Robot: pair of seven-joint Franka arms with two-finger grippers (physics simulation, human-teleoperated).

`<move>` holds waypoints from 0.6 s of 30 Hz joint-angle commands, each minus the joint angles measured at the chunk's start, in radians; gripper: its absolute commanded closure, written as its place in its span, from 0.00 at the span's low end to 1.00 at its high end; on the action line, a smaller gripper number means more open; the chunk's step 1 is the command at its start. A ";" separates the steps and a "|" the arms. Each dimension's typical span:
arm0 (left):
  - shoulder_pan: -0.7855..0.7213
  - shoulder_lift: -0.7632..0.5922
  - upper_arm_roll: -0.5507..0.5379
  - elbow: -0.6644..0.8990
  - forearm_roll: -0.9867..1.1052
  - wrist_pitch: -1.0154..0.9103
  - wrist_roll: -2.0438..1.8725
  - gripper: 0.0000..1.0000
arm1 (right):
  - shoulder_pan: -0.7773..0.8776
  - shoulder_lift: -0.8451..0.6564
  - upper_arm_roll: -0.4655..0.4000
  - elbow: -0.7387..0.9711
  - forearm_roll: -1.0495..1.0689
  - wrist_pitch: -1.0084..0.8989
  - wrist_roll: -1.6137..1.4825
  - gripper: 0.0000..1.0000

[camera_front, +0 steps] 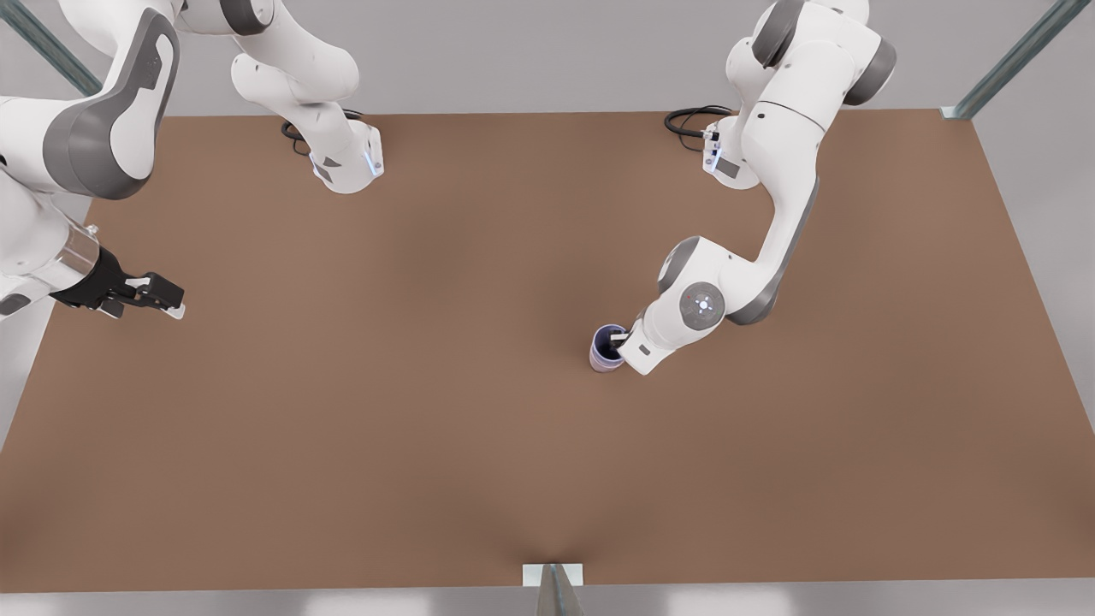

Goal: Stack the cups, with the pink cup at the bottom and the purple cup at the top

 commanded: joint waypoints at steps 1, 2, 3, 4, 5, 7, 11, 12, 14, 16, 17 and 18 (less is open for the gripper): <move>0.000 -0.001 0.000 0.001 0.038 -0.006 -0.027 0.01 | 0.000 -0.001 -0.001 0.000 0.001 -0.001 -0.004 0.00; 0.000 -0.004 0.000 0.001 0.038 -0.008 -0.028 0.00 | 0.001 -0.001 -0.001 0.000 0.001 0.000 -0.002 0.00; 0.001 -0.013 0.000 0.007 0.038 -0.020 -0.028 0.00 | 0.000 -0.001 -0.001 0.000 0.001 0.000 -0.004 0.00; 0.003 -0.039 0.002 0.008 0.038 -0.034 -0.030 0.00 | 0.000 -0.001 -0.001 0.000 0.001 -0.001 -0.002 0.00; 0.003 -0.070 0.023 0.028 0.038 -0.084 -0.028 0.00 | 0.000 -0.001 -0.001 0.000 0.001 -0.001 -0.004 0.00; 0.006 -0.082 0.084 0.177 0.127 -0.329 0.051 0.00 | 0.000 -0.001 -0.001 0.000 0.002 -0.001 -0.004 0.00; 0.004 -0.127 0.290 0.308 0.157 -0.528 0.321 0.00 | -0.005 -0.003 -0.002 0.000 0.002 -0.001 -0.002 0.00; 0.008 -0.154 0.316 0.309 0.162 -0.528 0.326 0.00 | 0.001 0.000 -0.001 0.000 0.001 0.000 -0.004 0.00; 0.072 -0.213 0.280 0.315 0.159 -0.548 0.402 0.00 | 0.000 0.002 -0.001 0.000 0.001 0.003 -0.004 0.00; 0.221 -0.260 0.152 0.314 0.167 -0.540 0.464 0.00 | -0.003 0.000 -0.002 0.000 0.002 0.000 -0.002 0.00; 0.224 -0.273 0.149 0.312 0.176 -0.538 0.481 0.00 | -0.006 0.000 -0.004 0.000 0.008 0.000 -0.004 0.00; 0.236 -0.294 0.134 0.309 0.182 -0.538 0.522 0.00 | -0.005 0.000 -0.002 0.000 0.007 0.000 -0.002 0.00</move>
